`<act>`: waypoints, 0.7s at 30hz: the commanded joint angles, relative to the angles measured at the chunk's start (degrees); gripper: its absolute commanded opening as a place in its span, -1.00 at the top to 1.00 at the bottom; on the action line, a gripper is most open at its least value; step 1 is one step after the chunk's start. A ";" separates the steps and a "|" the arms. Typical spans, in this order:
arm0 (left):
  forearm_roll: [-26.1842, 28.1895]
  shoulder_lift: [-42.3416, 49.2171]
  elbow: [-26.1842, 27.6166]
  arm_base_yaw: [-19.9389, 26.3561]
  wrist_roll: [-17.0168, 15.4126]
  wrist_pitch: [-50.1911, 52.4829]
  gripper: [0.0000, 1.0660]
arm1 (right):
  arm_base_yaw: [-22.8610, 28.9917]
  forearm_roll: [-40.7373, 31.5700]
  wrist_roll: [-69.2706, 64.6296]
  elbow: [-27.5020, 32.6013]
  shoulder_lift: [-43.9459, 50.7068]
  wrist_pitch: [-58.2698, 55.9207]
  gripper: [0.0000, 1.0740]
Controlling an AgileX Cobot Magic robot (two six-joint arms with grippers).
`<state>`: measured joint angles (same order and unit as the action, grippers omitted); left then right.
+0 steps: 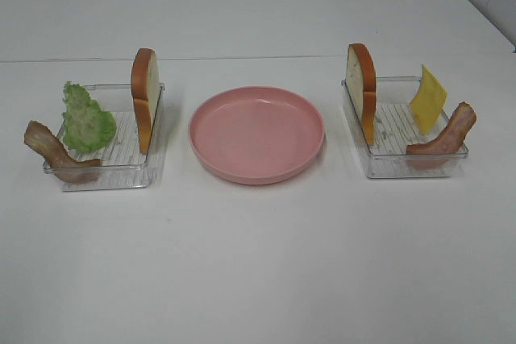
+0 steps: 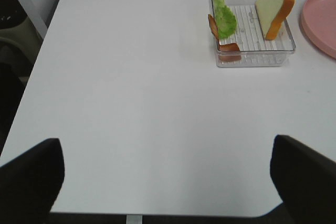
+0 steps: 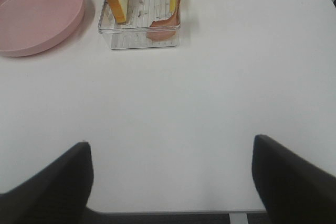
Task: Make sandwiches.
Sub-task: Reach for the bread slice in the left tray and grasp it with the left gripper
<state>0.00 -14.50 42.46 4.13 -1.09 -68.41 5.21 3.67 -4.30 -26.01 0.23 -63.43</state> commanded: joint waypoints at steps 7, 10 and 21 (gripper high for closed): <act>0.00 -32.09 25.15 0.00 -0.86 -5.10 -0.88 | 0.11 -0.23 0.46 0.23 1.78 0.46 -0.49; -0.29 -42.74 35.98 0.00 -0.40 -7.05 -0.88 | 0.11 -0.23 0.46 0.23 1.78 0.46 -0.49; 7.68 -76.38 60.85 -0.52 3.67 -7.05 -0.88 | 0.11 -0.23 0.46 0.23 1.78 0.46 -0.49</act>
<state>6.25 -87.89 101.07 3.95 1.66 -69.79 5.21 3.67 -4.30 -26.01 0.23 -63.43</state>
